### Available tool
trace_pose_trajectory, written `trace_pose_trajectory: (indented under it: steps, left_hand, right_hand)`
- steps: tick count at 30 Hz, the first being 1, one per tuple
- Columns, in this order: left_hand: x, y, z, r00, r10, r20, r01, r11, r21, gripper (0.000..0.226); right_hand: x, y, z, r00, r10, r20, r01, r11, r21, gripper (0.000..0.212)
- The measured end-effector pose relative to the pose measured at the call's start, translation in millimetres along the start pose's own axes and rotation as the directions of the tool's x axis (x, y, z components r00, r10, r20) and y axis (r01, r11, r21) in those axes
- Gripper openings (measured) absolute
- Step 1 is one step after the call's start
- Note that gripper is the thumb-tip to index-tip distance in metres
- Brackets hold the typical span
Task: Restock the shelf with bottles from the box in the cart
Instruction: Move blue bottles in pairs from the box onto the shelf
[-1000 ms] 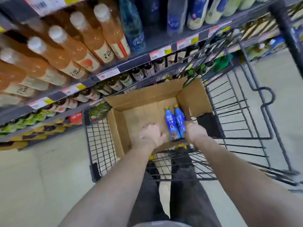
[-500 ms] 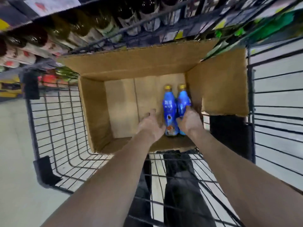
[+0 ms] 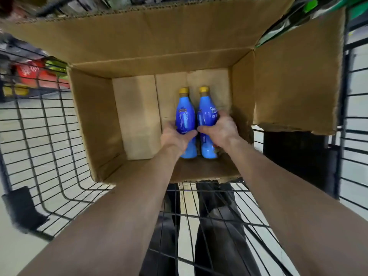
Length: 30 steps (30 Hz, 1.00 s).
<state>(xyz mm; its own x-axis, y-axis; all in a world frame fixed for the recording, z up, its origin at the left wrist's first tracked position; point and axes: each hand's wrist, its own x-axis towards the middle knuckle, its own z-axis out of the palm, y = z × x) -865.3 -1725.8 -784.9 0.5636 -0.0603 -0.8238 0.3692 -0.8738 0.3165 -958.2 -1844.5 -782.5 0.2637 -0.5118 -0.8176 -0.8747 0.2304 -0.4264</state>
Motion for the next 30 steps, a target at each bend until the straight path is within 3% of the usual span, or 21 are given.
trace_pose_trajectory:
  steps: [2,7,16,23,30]
  left_hand:
    - [7,-3,-1,1.0,0.001,0.01,-0.002,1.0,0.014,0.075]
    - [8,-3,-6,0.995,0.035,0.089,-0.037,0.999,0.024,0.055]
    - [-45,12,-61,0.982,0.166,0.092,-0.176,0.977,0.121,0.059]
    - [-115,31,-142,0.937,0.341,0.072,-0.348,0.928,0.133,0.06]
    - [-176,55,-237,0.818,0.575,-0.005,-0.572,0.815,0.091,0.065]
  right_hand:
    - [4,1,6,0.999,0.013,-0.044,-0.013,1.0,-0.001,0.068]
    - [1,3,4,0.997,0.02,-0.078,-0.021,1.0,-0.011,0.069]
    - [-67,-22,-4,0.98,0.053,-0.19,-0.018,0.982,0.186,0.071]
    - [-162,-91,-4,0.961,-0.078,-0.264,0.129,0.975,0.181,0.064]
    - [-266,-151,-4,0.856,-0.197,-0.478,0.328,0.921,0.208,0.07]
